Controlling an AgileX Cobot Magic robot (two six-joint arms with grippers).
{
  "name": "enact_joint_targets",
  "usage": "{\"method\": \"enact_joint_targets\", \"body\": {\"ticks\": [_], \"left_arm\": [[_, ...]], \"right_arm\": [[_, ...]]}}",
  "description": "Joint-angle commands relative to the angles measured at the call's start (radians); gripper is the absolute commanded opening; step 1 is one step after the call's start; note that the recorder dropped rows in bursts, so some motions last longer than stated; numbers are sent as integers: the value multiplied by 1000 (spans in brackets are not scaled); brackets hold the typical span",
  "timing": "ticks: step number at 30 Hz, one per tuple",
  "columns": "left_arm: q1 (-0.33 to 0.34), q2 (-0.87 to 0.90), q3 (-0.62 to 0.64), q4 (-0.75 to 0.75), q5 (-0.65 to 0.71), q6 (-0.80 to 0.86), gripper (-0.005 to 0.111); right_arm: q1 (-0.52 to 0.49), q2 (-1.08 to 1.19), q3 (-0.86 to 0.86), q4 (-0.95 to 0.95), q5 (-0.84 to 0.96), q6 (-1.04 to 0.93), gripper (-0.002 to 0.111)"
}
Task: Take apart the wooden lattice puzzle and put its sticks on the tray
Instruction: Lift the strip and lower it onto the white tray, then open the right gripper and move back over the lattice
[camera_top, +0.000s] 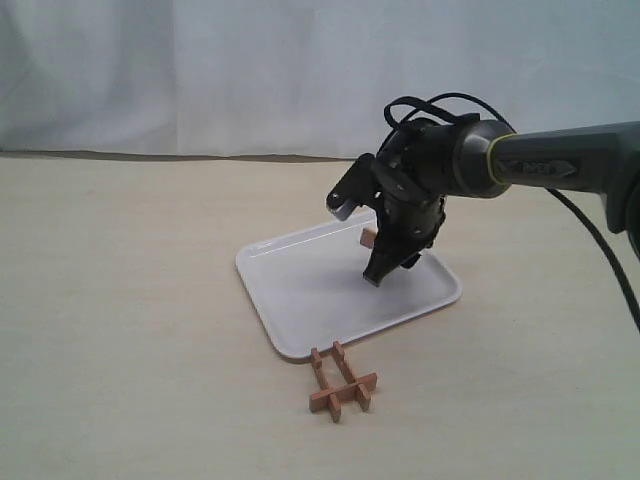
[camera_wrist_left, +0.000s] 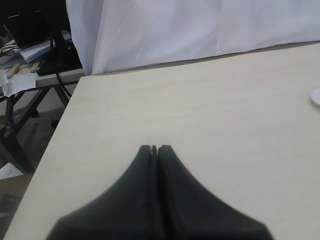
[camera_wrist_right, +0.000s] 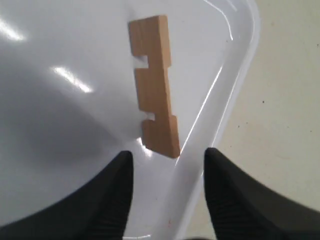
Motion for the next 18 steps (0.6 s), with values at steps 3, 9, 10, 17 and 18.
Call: {"method": "enact_joint_targets", "body": {"ticks": [3,9,10,17,18], "left_arm": [[-7,-2,3,2,-4,-6,0],[-7,-2,3,2,-4,-6,0],[-7,-2,3,2,-4,-6,0],[-7,-2,3,2,-4,-6,0],[-7,-2,3,2,-4,-6,0]], "right_arm": [[14,-84,-4,186,72,-116,52],[21,-174,-4,399,225,-350,52],[22,-180,-4,414,253,-377,52],[29,-235,94,604,316,-620,51],[34,-248,118,602,311,-652,51]]}}
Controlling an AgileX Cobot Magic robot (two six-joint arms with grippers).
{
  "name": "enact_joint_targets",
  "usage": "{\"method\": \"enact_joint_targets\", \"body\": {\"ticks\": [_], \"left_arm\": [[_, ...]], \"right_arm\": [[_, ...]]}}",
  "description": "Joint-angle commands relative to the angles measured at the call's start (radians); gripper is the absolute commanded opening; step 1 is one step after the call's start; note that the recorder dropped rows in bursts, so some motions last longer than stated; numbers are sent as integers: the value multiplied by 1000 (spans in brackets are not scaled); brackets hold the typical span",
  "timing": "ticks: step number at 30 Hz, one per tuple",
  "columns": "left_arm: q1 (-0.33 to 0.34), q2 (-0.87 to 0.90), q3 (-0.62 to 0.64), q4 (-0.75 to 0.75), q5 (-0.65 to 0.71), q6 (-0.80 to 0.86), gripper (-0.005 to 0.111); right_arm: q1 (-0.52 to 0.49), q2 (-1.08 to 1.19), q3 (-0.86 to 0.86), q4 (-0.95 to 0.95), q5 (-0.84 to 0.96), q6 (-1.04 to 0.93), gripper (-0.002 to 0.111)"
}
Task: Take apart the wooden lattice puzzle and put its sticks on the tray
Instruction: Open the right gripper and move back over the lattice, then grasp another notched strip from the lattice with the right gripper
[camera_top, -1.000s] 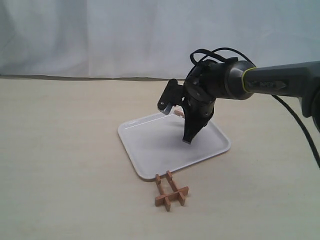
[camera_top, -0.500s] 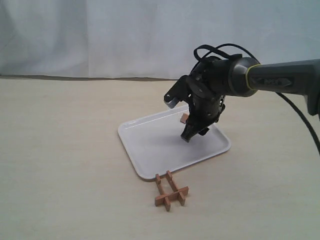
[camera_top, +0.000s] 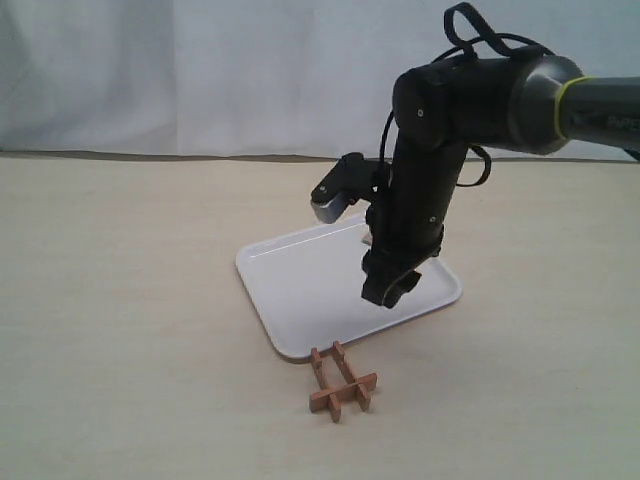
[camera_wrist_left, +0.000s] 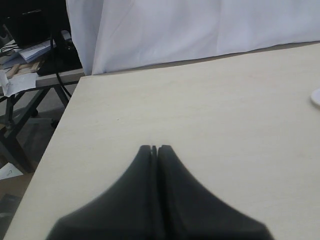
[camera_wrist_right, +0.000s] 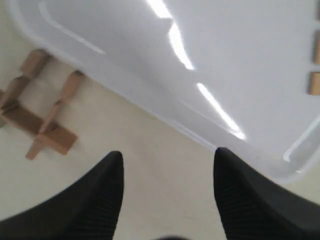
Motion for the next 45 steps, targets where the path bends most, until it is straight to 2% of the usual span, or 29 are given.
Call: {"method": "enact_joint_targets", "body": {"ticks": [1,5,13,19,25,29,36,37,40,42,45], "left_arm": [[-7,-2,3,2,-4,-6,0],[-7,-2,3,2,-4,-6,0],[-7,-2,3,2,-4,-6,0],[-7,-2,3,2,-4,-6,0],[-7,-2,3,2,-4,-6,0],[-7,-2,3,2,-4,-6,0],[-7,-2,3,2,-4,-6,0],[-7,-2,3,2,-4,-6,0],[-7,-2,3,2,-4,-6,0],[-7,-2,3,2,-4,-6,0],[-7,-2,3,2,-4,-6,0]], "right_arm": [[20,-54,94,67,-8,-182,51],[33,-93,160,45,-36,-287,51],[58,-104,327,48,-162,-661,51],[58,-102,408,56,-384,-697,51],[58,-96,423,64,-394,-729,51],[58,-85,423,154,-392,-802,51],[58,-66,423,153,-383,-802,51],[58,-66,423,153,-383,-802,49],[58,-66,423,153,-376,-802,34],[58,-66,423,153,-363,-803,29],[58,-66,423,153,-339,-803,29]]}}
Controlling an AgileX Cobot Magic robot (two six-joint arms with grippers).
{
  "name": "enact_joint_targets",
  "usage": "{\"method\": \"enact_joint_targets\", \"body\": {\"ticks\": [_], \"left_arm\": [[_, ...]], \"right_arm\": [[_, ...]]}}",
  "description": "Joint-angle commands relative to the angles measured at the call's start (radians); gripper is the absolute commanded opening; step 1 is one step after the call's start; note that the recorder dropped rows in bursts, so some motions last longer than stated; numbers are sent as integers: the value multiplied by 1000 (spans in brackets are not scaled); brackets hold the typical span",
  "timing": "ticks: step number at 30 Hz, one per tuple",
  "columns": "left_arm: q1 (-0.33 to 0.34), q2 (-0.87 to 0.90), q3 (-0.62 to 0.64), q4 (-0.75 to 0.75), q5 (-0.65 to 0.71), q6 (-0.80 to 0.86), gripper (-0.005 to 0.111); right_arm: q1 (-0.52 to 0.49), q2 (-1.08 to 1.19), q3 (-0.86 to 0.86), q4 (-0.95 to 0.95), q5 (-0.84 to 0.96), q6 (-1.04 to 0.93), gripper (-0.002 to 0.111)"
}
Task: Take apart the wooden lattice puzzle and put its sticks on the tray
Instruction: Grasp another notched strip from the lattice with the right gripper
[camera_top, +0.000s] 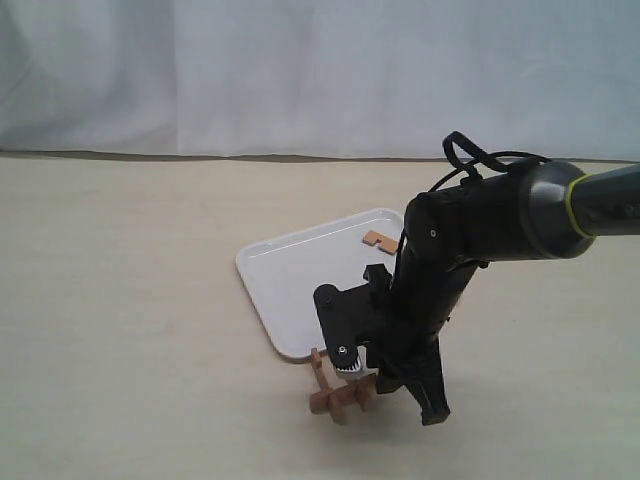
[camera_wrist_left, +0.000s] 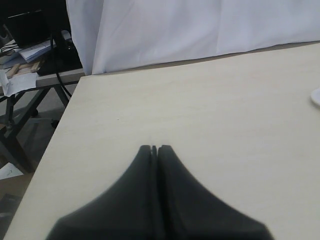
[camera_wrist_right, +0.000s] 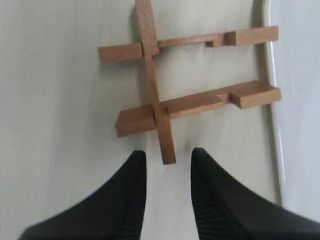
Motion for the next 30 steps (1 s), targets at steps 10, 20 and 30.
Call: {"method": "enact_joint_targets", "body": {"ticks": [10,20,30], "left_arm": [[-7,-2,3,2,-6,-6,0],[-7,-2,3,2,-6,-6,0],[-7,-2,3,2,-6,-6,0]], "right_arm": [[1,-2,4,85,36,-46,29],[1,-2,4,84,35,-54,5],[1,-54,2,84,37,-54,4]]}}
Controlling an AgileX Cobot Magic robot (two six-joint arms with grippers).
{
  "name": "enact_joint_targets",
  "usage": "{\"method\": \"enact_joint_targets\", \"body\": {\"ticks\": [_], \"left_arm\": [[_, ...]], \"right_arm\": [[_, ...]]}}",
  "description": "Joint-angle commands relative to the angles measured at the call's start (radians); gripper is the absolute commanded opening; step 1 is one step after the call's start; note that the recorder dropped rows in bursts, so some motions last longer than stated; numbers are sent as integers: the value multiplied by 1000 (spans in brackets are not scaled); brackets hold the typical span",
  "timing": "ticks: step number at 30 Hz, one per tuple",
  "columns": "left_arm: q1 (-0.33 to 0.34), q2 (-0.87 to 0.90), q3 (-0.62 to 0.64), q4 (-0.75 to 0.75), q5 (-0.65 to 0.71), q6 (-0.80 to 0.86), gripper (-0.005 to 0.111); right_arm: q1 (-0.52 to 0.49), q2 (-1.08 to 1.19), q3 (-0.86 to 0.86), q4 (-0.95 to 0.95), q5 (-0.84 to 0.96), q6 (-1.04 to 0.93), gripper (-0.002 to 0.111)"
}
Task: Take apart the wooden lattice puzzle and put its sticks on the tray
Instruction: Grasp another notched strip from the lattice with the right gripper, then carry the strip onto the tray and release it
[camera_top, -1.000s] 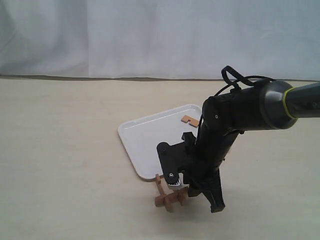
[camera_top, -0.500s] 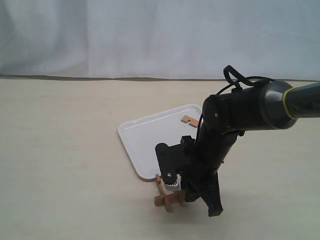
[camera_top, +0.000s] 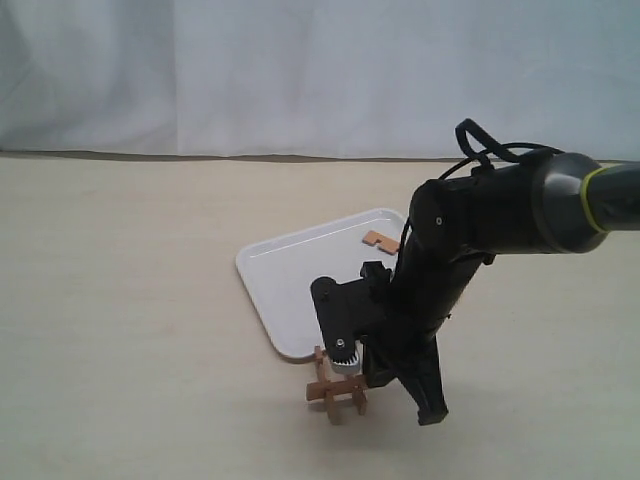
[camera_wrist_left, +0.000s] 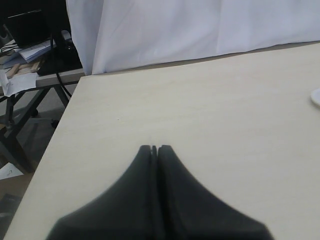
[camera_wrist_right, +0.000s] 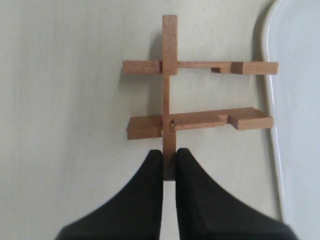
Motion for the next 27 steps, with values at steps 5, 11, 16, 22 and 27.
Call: {"method": "enact_joint_targets", "body": {"ticks": [5,11,16,22,27], "left_arm": [[-7,-2,3,2,-6,-6,0],[-7,-2,3,2,-6,-6,0],[-7,-2,3,2,-6,-6,0],[-7,-2,3,2,-6,-6,0],[-7,-2,3,2,-6,-6,0]], "right_arm": [[1,-44,2,6,-2,-8,4],[1,-97,0,6,-38,-1,4],[-2,-125,0,6,-119,13,4],[-8,-122,-2,2,-360,154,4],[-49,-88,-2,2,-522,261,4]]}}
